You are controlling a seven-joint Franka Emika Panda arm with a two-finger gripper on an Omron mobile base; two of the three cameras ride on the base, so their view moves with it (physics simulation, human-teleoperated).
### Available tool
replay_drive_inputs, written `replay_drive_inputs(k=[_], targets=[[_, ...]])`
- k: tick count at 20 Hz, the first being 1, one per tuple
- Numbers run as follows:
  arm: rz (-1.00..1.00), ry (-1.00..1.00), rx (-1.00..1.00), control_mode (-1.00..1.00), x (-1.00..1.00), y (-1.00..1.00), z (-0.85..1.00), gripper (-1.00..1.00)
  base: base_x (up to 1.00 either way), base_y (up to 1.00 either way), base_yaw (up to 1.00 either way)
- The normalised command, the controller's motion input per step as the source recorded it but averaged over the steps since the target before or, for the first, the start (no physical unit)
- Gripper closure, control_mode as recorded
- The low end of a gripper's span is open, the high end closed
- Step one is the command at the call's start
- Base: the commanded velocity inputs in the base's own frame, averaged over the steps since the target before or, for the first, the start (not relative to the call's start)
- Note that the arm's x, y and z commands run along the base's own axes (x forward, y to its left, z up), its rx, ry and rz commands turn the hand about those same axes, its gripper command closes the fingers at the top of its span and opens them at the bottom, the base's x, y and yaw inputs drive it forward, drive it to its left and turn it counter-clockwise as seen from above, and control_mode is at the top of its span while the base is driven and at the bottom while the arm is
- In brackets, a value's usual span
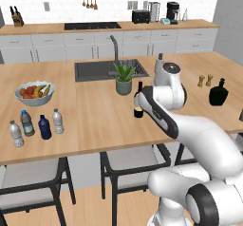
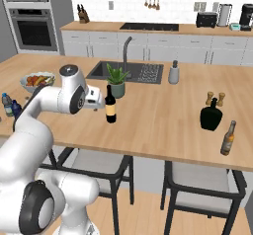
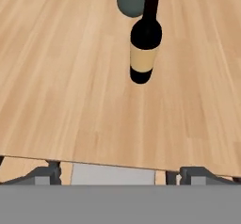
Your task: Move the plastic bottles in the middle to the plastics group, and the glass bottles in the middle to the glass group.
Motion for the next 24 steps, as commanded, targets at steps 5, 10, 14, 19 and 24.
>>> replay_drive_inputs(k=[5,10,14,19,24], targets=[[-0.11,-0.07,0.0,-1.0,0.0,-0.21,0.15,-1.0,0.0,0.0,0.0],[-0.02,-0.01,0.01,-1.0,0.03,0.0,0.06,-1.0,0.0,0.0,0.0],[0.0,0.0,0.02,-1.0,0.26,-0.01,0.04,-1.0,0.0,0.0,0.0],[0.01,0.0,0.01,-1.0,0.48,-0.09,0.0,-1.0,0.0,0.0,0.0],[0.0,0.03,0.0,-1.0,0.49,-0.35,0.0,-1.0,0.0,0.0,0.0]])
